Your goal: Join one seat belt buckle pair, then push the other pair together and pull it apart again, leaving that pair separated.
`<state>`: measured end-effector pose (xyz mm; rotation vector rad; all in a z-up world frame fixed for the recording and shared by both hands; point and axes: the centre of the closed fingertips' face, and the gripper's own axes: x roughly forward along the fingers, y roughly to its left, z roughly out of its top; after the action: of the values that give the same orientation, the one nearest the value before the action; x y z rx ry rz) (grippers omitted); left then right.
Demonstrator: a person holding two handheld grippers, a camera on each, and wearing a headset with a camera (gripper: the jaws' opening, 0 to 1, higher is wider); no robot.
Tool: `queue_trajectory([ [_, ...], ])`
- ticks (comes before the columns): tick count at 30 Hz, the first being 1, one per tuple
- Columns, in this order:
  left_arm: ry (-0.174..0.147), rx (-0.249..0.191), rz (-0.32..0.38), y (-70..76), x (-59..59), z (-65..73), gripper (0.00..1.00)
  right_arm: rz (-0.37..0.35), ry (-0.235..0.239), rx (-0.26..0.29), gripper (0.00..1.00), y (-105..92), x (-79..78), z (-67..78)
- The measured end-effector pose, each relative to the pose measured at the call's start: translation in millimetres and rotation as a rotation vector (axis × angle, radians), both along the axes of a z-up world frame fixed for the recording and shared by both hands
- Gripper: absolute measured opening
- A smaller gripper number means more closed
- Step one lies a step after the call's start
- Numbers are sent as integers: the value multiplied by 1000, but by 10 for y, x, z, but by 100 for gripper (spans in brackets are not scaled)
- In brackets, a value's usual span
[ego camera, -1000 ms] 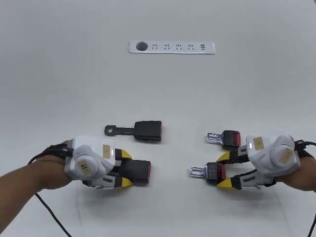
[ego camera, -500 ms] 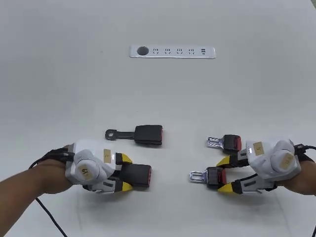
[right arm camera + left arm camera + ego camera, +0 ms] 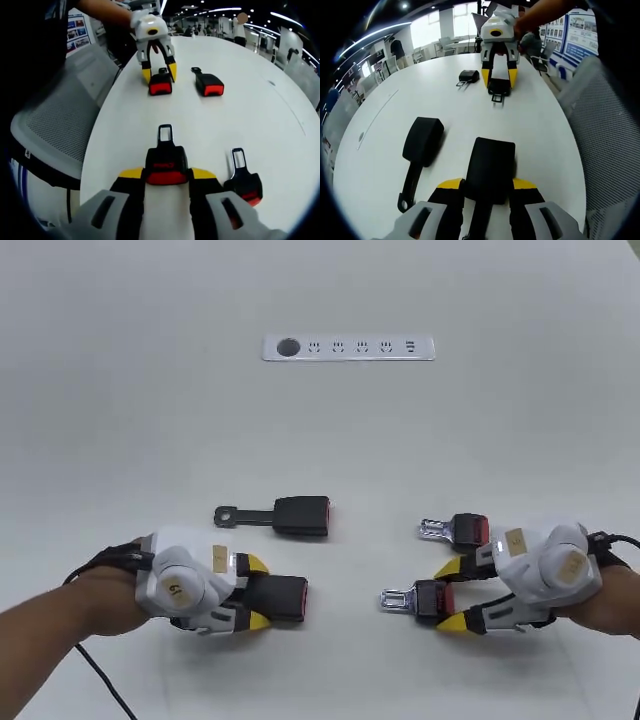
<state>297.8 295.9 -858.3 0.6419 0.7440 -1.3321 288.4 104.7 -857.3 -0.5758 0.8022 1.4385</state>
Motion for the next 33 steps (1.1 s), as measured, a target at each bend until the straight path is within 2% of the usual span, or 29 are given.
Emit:
queue_trajectory([
  [4, 1, 6, 0, 0, 2, -2, 37, 15, -25, 31, 36, 15, -2, -6],
  [11, 4, 12, 5, 1, 2, -4, 37, -23, -36, 95, 36, 51, -11, -1],
  [23, 12, 32, 11, -5, -1, -16, 37, -81, -34, 174, 36, 154, -1, -3],
  [33, 15, 46, 4, -4, 1, -21, 36, -78, -29, 210, 36, 311, -20, 0],
])
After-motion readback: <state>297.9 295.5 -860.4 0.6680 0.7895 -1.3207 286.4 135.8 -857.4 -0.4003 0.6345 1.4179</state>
